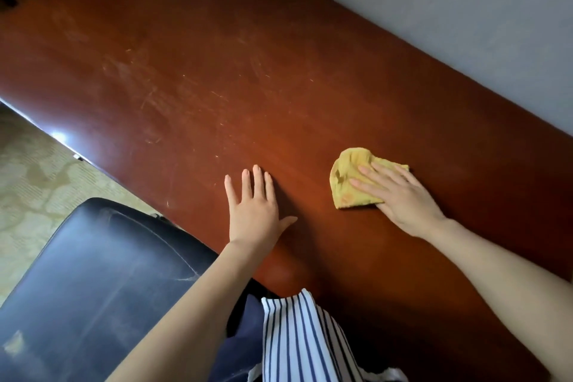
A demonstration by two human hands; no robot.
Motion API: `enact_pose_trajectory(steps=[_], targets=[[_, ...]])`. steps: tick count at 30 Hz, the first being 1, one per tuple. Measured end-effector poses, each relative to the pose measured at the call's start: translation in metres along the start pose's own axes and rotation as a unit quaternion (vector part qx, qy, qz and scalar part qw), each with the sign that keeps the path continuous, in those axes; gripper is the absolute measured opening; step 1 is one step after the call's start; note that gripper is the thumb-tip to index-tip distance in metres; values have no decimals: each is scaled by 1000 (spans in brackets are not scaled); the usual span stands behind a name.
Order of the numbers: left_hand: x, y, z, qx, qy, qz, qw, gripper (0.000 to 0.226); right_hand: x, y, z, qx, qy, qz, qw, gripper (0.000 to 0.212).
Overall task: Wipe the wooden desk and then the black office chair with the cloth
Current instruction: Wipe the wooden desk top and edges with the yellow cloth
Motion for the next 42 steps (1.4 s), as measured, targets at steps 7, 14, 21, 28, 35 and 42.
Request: enact_pose_trajectory(steps=[7,14,21,28,35,42], targets=[[-5,4,2,20,22,16,999,103,-36,-8,88,131,-9,57,990,53],[-10,5,3,22,36,20,999,105,-60,37,159,137,36,105,984,50],[-16,5,4,16,66,35,997,105,-44,109,137,39,-10,85,996,50],[-25,14,6,34,64,34,997,93,-11,121,65,81,-22,123,989,49],[-44,15,14,20,-1,45,999,60,20,102,-12,107,-5,75,991,52],[-56,-2,40,78,-30,38,996,80,20,43,-33,184,42,70,980,60]])
Point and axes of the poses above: each hand's wrist, its own z-axis towards the middle knuckle, its own x-axis out of the palm, y = z × x, the point moved 2 cm from there along z, towards the middle knuckle, and after that the axes turned 8 degrees about y, right-handed, at the moved point
